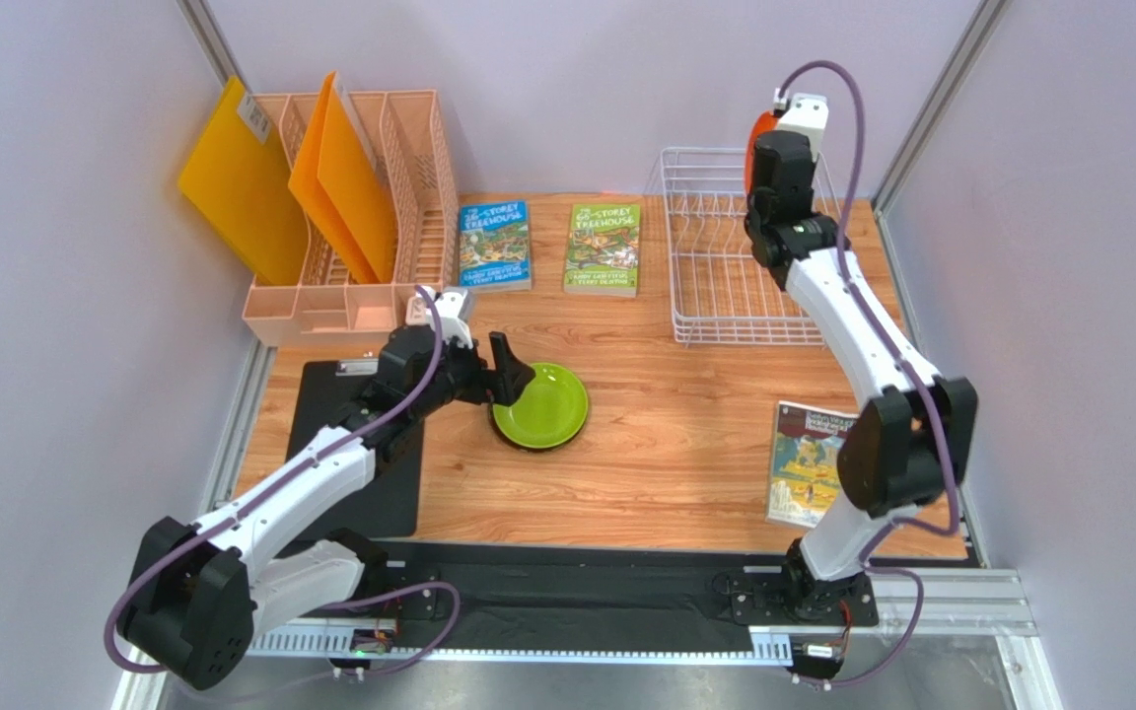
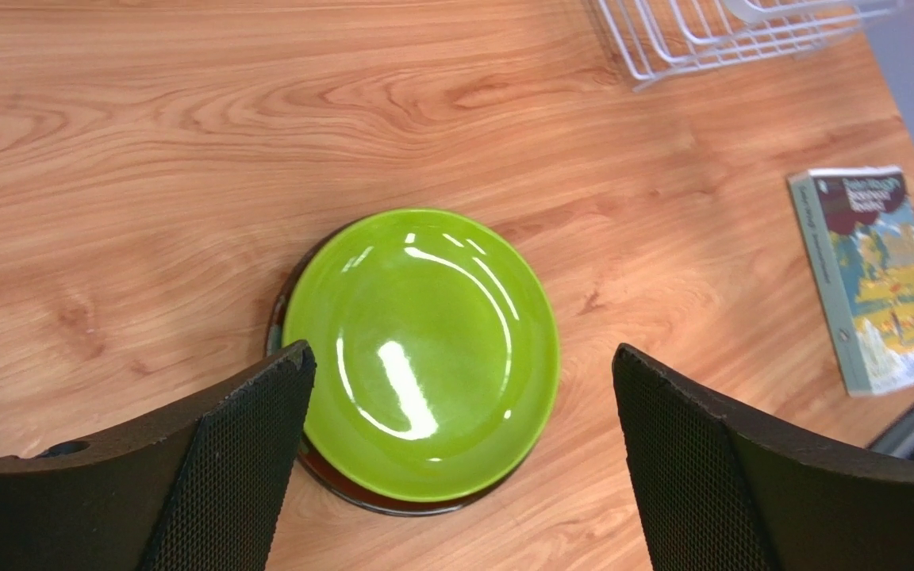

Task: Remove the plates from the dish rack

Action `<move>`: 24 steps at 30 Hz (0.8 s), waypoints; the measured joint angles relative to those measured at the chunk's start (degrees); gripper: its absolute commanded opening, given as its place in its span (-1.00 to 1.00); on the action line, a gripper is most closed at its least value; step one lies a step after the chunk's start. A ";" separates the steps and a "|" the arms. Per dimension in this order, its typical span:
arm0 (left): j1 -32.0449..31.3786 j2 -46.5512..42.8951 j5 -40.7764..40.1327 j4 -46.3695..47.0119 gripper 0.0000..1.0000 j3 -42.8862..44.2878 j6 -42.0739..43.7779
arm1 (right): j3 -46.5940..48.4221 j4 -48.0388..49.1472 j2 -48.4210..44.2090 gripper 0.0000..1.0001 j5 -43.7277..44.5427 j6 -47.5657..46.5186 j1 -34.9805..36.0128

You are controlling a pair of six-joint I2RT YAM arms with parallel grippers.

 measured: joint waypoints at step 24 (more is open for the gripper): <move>-1.44 18.51 22.08 24.37 0.79 2.16 -15.82 | -48.68 -9.33 -42.27 -1.00 -50.40 29.70 7.34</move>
